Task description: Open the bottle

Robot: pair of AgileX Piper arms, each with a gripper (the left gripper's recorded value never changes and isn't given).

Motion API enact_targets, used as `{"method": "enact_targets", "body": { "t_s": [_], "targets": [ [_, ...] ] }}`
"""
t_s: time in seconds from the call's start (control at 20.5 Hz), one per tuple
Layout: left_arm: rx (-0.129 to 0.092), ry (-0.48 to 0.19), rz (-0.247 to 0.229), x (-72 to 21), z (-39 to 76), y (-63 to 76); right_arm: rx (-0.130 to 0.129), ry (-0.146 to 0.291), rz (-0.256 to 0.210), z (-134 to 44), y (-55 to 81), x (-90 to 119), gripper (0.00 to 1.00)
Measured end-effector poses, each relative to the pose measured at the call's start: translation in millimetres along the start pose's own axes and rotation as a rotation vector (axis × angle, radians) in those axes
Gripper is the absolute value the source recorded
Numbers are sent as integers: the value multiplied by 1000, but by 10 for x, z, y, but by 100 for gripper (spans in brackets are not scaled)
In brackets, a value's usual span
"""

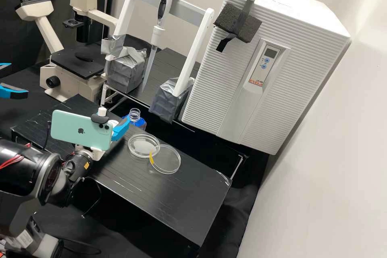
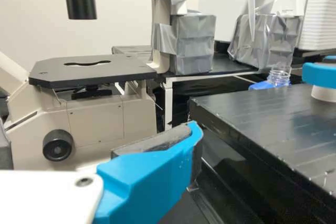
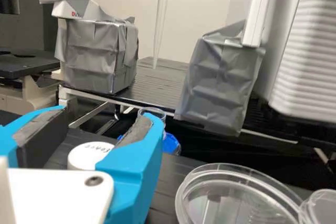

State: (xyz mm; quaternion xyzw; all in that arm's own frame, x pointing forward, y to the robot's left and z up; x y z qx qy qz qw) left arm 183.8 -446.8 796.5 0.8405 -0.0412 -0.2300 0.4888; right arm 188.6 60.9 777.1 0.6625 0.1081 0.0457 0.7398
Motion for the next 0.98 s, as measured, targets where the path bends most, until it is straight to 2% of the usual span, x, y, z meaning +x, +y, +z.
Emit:
{"method": "enact_targets", "body": {
  "t_s": [0.1, 0.2, 0.29, 0.34, 0.39, 0.44, 0.49, 0.54, 0.78, 0.88, 0.98],
  "targets": [
    [2, 10, 7, 0, -9, 6, -3, 12, 27, -36, 33, -22, 100],
    [19, 25, 18, 1, -21, 16, -14, 3, 59, -67, 54, -59, 100],
    [51, 42, 28, 0, -26, 18, -43, -41, 117, -92, 108, -103, 100],
    [60, 52, 30, -7, -26, 9, -53, -36, 136, -126, 134, -128, 100],
    [68, 57, 32, -10, -21, 1, -48, -29, 155, -138, 162, -155, 100],
    [92, 58, 35, -6, -9, 0, -51, -21, 167, -138, 182, -183, 100],
    [118, 68, 44, -13, 4, 1, -46, -15, 176, -131, 201, -198, 100],
    [135, 70, 49, -17, 20, -1, -39, -5, 180, -131, 212, -215, 100],
    [171, 95, 73, -38, 39, 14, -26, 26, 196, -159, 251, -236, 100],
    [179, 106, 79, -37, 32, 21, -29, 35, 198, -168, 254, -239, 100],
    [198, 106, 79, -33, 37, 20, -31, 36, 195, -167, 250, -241, 100]
  ]
}}
